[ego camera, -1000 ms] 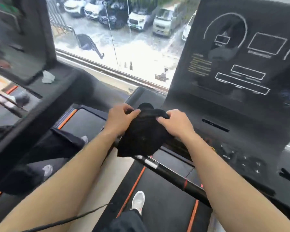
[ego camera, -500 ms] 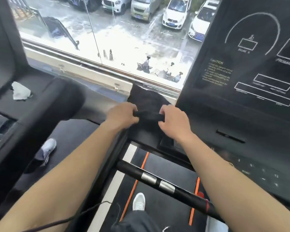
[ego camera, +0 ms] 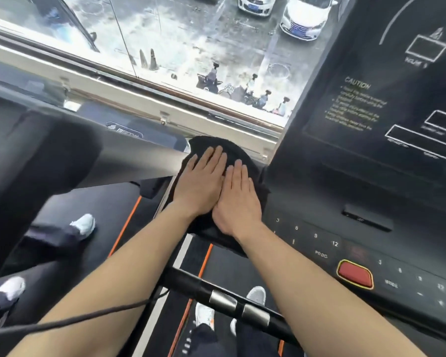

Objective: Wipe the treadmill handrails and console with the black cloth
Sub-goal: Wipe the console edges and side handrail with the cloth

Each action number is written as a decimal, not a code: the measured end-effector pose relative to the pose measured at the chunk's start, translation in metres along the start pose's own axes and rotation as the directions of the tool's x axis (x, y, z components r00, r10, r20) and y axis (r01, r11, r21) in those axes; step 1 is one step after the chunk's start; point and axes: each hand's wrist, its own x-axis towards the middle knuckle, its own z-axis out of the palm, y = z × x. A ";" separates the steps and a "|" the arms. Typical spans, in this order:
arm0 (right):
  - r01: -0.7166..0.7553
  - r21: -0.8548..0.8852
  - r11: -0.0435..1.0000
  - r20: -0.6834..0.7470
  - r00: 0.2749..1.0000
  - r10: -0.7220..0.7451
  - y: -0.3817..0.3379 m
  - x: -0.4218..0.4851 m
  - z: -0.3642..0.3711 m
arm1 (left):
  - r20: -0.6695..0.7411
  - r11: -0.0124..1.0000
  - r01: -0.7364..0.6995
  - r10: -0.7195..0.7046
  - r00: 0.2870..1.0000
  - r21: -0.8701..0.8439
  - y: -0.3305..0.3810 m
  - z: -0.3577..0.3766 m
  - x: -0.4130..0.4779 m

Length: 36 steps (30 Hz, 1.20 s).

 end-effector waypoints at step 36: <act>0.085 -0.021 0.996 -0.170 0.982 -0.087 -0.016 -0.064 0.040 | -0.005 0.994 -0.094 0.094 0.996 0.060 -0.001 0.004 -0.085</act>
